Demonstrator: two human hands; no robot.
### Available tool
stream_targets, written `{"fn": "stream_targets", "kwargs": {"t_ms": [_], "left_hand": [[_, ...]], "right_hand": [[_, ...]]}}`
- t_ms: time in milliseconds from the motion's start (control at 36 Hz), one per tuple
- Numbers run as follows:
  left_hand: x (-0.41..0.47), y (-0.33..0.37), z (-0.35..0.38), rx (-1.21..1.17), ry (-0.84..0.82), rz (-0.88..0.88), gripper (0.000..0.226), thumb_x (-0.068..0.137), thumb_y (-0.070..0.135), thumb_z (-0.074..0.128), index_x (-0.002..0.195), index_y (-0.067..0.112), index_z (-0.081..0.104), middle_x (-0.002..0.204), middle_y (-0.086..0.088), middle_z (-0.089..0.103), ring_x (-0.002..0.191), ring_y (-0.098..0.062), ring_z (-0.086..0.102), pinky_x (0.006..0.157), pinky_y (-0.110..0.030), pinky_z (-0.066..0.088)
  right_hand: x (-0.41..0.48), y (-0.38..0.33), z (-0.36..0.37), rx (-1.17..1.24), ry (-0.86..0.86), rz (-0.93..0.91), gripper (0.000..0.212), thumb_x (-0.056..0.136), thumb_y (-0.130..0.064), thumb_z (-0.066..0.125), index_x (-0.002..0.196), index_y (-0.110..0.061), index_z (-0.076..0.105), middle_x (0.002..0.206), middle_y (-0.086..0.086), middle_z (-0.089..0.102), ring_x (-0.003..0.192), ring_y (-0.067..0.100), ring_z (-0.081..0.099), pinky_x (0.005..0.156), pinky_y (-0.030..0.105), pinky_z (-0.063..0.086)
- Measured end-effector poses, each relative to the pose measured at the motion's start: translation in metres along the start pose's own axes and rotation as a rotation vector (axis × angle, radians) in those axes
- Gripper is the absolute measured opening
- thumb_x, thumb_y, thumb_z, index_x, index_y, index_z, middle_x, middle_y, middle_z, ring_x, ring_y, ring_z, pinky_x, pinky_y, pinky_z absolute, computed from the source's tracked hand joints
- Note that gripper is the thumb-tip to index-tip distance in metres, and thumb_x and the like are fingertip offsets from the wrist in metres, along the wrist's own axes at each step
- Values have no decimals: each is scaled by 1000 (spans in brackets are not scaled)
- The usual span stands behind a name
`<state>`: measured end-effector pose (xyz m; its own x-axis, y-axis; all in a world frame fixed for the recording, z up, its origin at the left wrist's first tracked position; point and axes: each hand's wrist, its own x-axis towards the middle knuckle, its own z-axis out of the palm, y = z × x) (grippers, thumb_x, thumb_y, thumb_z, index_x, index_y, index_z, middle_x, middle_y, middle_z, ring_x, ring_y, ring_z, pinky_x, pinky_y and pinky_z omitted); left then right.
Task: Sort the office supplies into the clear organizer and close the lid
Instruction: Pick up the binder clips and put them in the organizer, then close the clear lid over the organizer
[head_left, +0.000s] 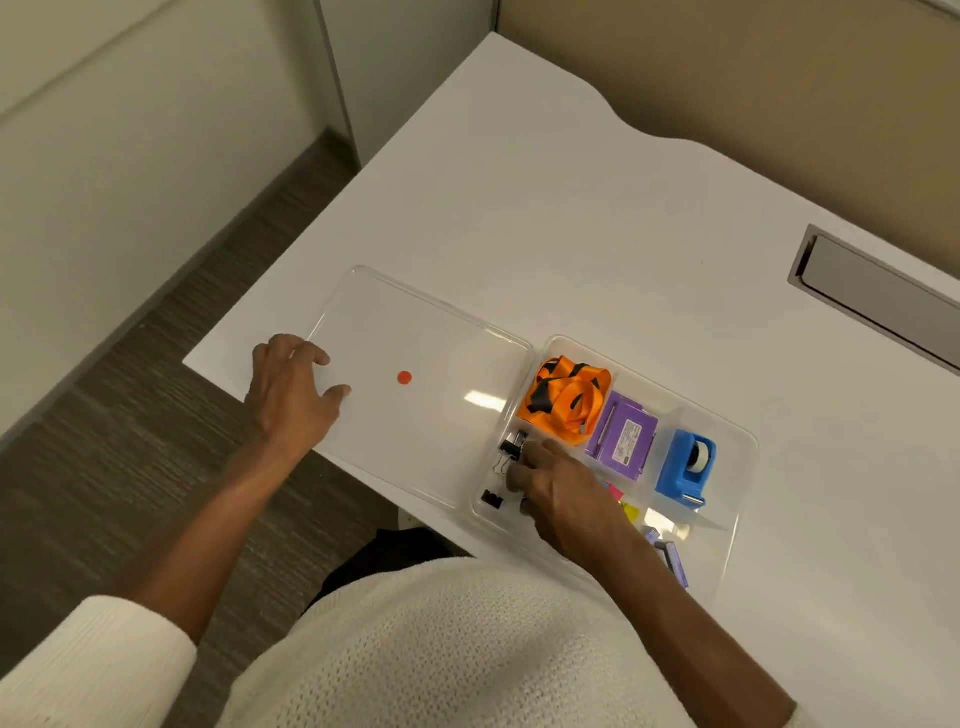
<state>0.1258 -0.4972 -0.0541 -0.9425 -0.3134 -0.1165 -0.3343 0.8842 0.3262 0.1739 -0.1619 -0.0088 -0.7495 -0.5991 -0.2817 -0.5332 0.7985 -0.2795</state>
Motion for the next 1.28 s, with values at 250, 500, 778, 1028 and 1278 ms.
{"fn": "stream_targets", "kwargs": {"t_ms": [250,500,778,1028,1278], "left_hand": [[1,-4,5,17,-32,-62,52,82,38,88,120,8,68,135,-17,57,124,-36,56,98,-51,54],[10,1,-8,-80,-72,-175,58,88,36,83,133,7,61,138,-17,59,131,-36,52,105,-53,48],[37,2,-21,-250,-145,-370,70,85,49,82,137,9,59,140,-11,66,130,-35,60,113,-56,44],[54,-12,-29,-557,-203,-501,39,73,51,91,92,21,74,100,10,72,113,-24,64,96,-36,51],[71,-33,-46,-962,-357,-429,16,88,11,83,102,4,76,95,-10,84,84,-25,83,59,-21,63]], "right_hand": [[19,-7,-34,269,180,113,20,93,-20,75,111,-13,75,106,3,73,91,20,70,74,35,61],[66,-42,-18,10,77,-41,44,96,-40,63,131,-12,65,133,8,66,123,26,60,104,42,50],[88,-56,16,-276,-93,-32,67,104,-37,51,154,3,32,164,31,24,154,42,26,129,53,9],[90,-66,22,-138,-72,52,71,101,-42,55,151,4,37,159,36,30,150,44,33,128,48,15],[99,-67,6,114,99,194,42,97,-37,62,130,-12,65,131,12,68,120,30,65,114,41,41]]}}
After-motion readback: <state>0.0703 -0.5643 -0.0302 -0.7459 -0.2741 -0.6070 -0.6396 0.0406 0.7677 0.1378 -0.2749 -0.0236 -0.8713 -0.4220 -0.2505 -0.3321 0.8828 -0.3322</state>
